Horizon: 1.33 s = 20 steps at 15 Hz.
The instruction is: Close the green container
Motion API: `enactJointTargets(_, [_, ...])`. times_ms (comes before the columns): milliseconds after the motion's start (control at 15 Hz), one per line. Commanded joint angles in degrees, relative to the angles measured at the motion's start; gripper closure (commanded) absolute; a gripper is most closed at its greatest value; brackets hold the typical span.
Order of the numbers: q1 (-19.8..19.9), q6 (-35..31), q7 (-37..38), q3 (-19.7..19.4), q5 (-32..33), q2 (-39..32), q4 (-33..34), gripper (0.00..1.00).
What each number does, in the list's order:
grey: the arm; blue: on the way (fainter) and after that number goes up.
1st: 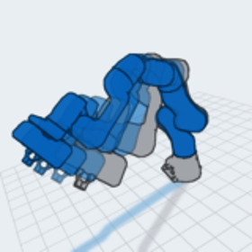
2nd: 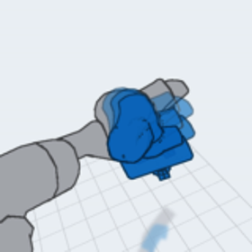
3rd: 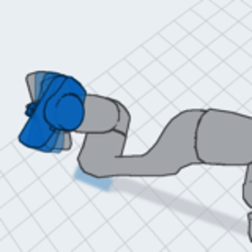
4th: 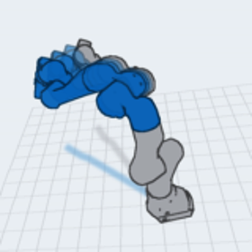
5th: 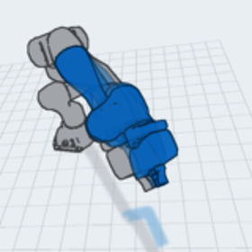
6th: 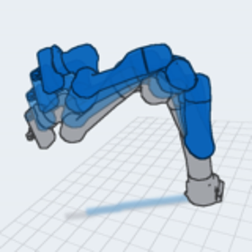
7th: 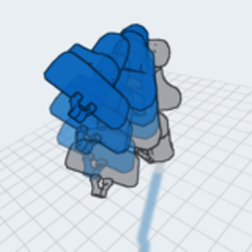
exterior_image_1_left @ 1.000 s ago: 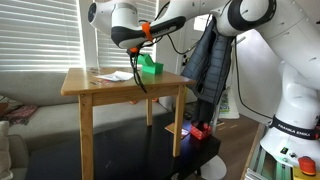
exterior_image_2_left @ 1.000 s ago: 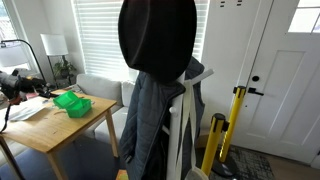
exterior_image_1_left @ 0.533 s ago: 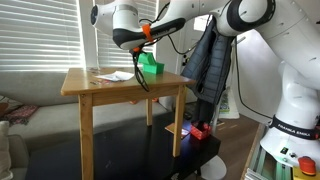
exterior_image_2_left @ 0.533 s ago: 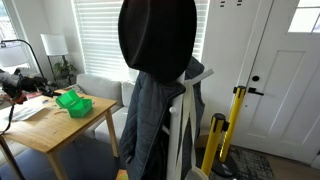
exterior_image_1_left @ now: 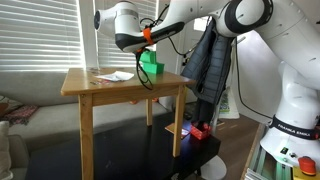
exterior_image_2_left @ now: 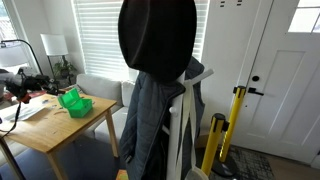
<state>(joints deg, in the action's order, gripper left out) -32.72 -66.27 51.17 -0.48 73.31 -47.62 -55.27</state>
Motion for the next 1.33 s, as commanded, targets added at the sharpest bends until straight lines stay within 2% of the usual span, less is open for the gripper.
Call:
enactJointTargets(0, [-0.48,1.81,-1.46,-1.65,1.88,-1.48,1.20,0.00])
enactJointTargets(1000, [-0.23,3.93,-0.82,-7.48,2.31,-4.22,1.94,0.00])
enactJointTargets(1267, [-0.55,3.51,-0.42,-7.51,1.43,-3.95,2.80,0.00])
